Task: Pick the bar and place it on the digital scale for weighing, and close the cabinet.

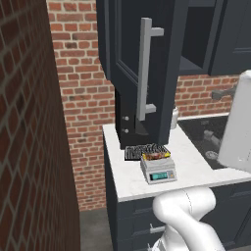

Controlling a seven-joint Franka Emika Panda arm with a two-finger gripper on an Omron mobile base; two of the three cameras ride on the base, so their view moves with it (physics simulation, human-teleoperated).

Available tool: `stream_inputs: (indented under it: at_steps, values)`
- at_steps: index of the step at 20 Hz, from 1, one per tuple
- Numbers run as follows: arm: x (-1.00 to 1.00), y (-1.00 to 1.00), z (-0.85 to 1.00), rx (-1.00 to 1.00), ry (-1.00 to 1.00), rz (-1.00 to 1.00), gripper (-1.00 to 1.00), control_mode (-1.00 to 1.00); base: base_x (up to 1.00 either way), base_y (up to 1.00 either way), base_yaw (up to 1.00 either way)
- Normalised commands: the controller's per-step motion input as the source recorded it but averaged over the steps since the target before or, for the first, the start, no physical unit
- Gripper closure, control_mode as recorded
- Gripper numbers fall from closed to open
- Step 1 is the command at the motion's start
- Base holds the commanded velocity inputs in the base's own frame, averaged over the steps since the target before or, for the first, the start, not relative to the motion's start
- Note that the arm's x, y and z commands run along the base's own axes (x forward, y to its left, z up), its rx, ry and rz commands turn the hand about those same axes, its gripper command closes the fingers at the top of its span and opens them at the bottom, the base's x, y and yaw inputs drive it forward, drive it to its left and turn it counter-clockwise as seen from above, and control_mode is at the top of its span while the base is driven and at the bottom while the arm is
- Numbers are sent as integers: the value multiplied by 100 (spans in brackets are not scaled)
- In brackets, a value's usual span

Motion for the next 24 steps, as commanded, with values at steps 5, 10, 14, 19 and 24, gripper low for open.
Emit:
stream_inputs:
  at_steps: [5,10,14,19,24]
  values:
    - [-44,56,-1,22,7,0,-100,-100,0,0,0]
    - [-1,66,-24,9,10,-1,-100,-100,0,0,0]
    - [33,62,-28,0,15,-8,-100,-100,0,0,0]
    - [33,40,-13,0,3,-6,-100,-100,0,0,0]
    - [21,19,-5,0,5,-1,-100,-100,0,0,0]
